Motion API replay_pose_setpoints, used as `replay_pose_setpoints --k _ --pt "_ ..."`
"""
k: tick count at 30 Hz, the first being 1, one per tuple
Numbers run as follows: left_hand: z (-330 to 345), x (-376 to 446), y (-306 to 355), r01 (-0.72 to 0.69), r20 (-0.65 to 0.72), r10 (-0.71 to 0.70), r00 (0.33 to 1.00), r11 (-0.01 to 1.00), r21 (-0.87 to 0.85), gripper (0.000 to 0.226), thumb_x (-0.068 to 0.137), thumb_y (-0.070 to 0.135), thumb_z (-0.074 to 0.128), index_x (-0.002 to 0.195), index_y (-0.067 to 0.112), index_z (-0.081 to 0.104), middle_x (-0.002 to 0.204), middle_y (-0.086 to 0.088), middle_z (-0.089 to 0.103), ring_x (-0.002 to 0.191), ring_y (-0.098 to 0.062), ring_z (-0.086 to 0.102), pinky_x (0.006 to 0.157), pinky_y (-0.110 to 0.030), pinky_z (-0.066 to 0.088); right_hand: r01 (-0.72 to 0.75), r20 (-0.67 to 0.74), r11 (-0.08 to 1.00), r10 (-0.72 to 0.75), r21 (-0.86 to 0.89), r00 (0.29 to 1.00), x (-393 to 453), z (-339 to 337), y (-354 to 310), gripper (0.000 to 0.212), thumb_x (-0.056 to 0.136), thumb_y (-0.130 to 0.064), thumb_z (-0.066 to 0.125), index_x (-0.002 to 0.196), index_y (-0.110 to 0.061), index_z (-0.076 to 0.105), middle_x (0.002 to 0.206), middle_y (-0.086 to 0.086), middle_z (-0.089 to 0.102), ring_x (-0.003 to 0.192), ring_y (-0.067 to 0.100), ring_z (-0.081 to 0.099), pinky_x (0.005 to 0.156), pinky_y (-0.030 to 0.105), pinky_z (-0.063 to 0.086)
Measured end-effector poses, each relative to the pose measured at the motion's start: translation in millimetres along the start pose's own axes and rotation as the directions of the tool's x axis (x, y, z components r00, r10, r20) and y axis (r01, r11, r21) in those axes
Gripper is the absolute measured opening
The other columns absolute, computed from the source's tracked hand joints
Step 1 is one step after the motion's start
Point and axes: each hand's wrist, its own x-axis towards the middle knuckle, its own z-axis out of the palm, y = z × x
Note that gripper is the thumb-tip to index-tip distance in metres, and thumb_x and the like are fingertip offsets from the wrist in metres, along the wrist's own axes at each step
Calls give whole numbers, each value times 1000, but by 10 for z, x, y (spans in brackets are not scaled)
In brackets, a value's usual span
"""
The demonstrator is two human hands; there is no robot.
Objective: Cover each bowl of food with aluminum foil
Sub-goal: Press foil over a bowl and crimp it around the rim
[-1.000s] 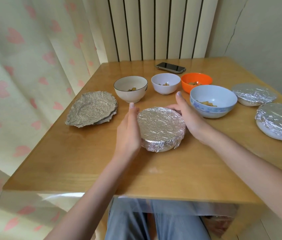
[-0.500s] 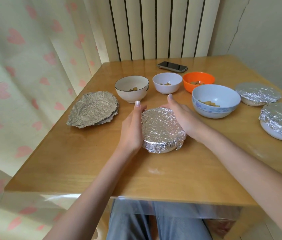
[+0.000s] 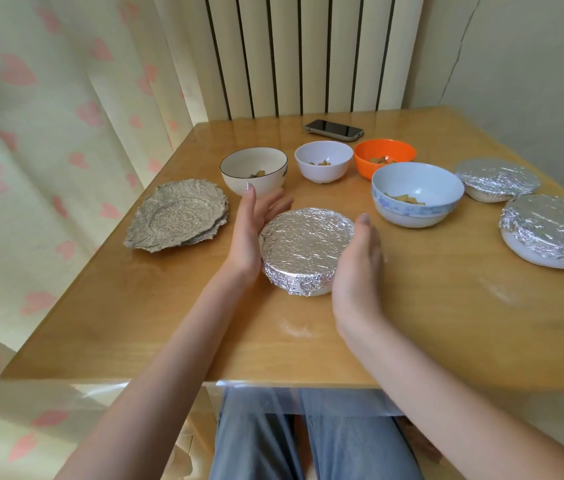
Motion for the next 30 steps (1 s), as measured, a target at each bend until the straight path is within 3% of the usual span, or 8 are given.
replay_pose_setpoints --k 5,9,13,19,21,24,27,30 --pt "58 -69 -30 18 -101 -15 995 999 29 75 97 63 22 126 5 60 122 -18 65 116 -31 62 98 -39 50 15 -59 1000 -14 18 998 154 77 6 39 101 -28 32 121 -14 63 104 -17 52 85 -14 38 65 -2 31" --pt "146 -122 -201 13 -382 9 924 998 56 78 69 88 32 97 27 71 111 -2 72 107 -21 66 103 -45 46 -33 122 998 39 -49 992 355 84 -37 53 85 -56 32 96 -25 74 110 -1 69 102 17 61 92 33 48" --pt "285 -240 -208 -57 -502 100 859 993 99 52 94 66 27 87 32 65 107 4 69 109 -19 61 106 -41 42 -105 304 994 113 -42 946 554 26 -40 62 93 -57 29 102 -14 73 102 11 72 100 26 66 93 41 50" --pt "-183 -307 -181 -215 -163 269 949 933 290 103 68 90 39 149 28 34 155 8 36 141 -3 32 121 -39 21 137 219 984 -109 -116 970 578 -191 -56 47 98 -49 30 106 -19 66 115 5 67 110 16 60 104 40 42" --pt "-374 -367 25 -417 163 388 907 773 479 91 77 76 50 152 30 25 159 11 26 145 0 22 122 -40 18 320 163 929 -292 -188 942 440 -467 -78 21 95 -34 44 90 -24 61 99 -2 68 98 15 64 94 34 48" --pt "-395 -322 455 -597 577 194 793 432 676 109 65 59 74 154 36 16 163 13 10 146 7 1 122 -27 9 540 352 734 -419 -413 837 181 -831 -71 8 85 -11 63 81 -14 56 80 -4 63 77 16 60 74 28 49" --pt "-94 -121 685 -681 684 -123 719 74 729 134 57 54 87 149 48 -9 161 13 -19 144 0 -25 114 -20 -10 657 522 562 -408 -503 749 19 -833 -15 21 75 -14 74 78 -9 54 76 -1 57 73 13 51 72 32 45" --pt "189 97 670 -712 642 -351 682 -119 692 141 54 56 87 141 56 -24 157 11 -32 143 -15 -33 118 -40 -12 683 542 511 -419 -522 728 -29 -698 4 32 69 -30 79 77 -11 54 79 -2 54 75 12 48 73 33 45"
